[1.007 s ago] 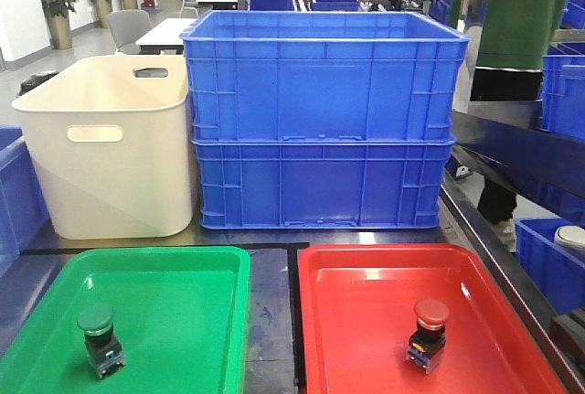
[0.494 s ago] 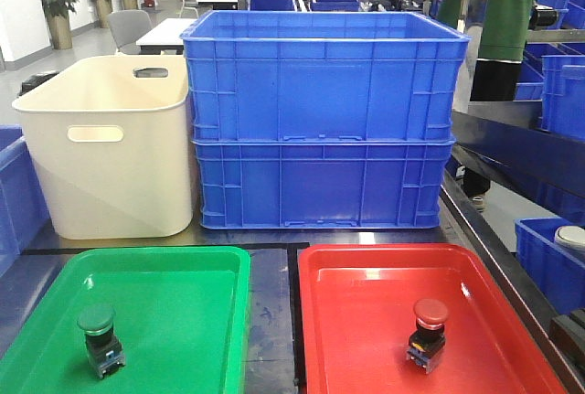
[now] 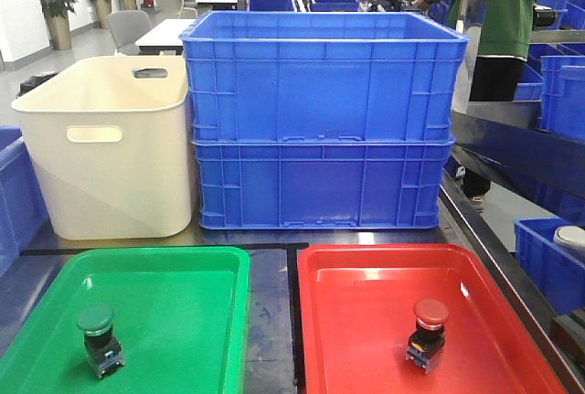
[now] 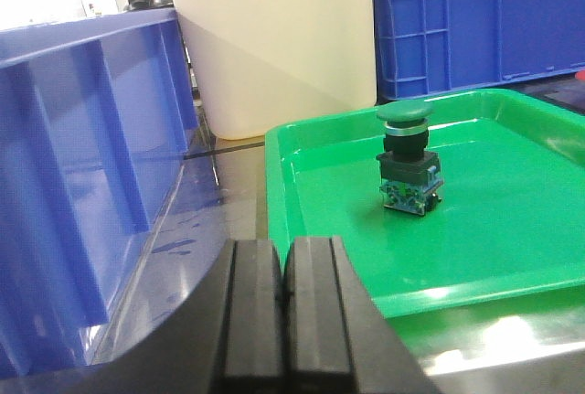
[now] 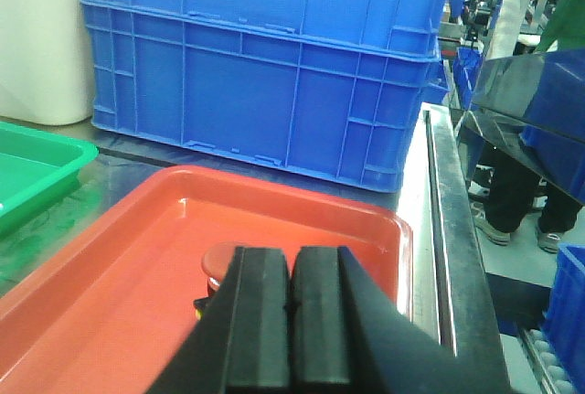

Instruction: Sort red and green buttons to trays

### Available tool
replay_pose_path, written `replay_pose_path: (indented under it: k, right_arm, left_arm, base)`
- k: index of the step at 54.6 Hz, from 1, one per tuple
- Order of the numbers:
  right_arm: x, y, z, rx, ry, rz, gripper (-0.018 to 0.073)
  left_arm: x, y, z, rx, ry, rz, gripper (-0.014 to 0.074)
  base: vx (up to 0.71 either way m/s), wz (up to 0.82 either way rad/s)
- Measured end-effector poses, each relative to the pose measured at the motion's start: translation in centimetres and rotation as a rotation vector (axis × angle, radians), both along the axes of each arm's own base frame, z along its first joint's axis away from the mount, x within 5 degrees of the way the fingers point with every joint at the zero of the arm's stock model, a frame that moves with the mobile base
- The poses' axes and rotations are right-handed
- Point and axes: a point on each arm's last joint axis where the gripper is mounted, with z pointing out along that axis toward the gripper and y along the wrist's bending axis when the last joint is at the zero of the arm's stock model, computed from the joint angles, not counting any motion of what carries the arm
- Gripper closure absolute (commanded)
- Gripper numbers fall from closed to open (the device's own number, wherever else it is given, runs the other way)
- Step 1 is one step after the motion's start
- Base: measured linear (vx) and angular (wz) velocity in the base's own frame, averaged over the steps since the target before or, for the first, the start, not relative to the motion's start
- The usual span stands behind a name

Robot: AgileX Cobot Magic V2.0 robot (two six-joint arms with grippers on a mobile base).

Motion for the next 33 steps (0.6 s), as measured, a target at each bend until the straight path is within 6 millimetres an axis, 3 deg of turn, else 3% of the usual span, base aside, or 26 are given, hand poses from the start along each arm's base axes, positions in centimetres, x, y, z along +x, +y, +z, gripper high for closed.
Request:
replay_pose_path:
  k: [33]
  right_arm:
    - [0.06,-0.36,-0.01,0.058,0.015,-0.047,0.0567]
  left_arm:
    - [0.00,-0.01,0.01,0.001,-0.001,-0.001,0.0602]
  base:
    - [0.00,0.00]
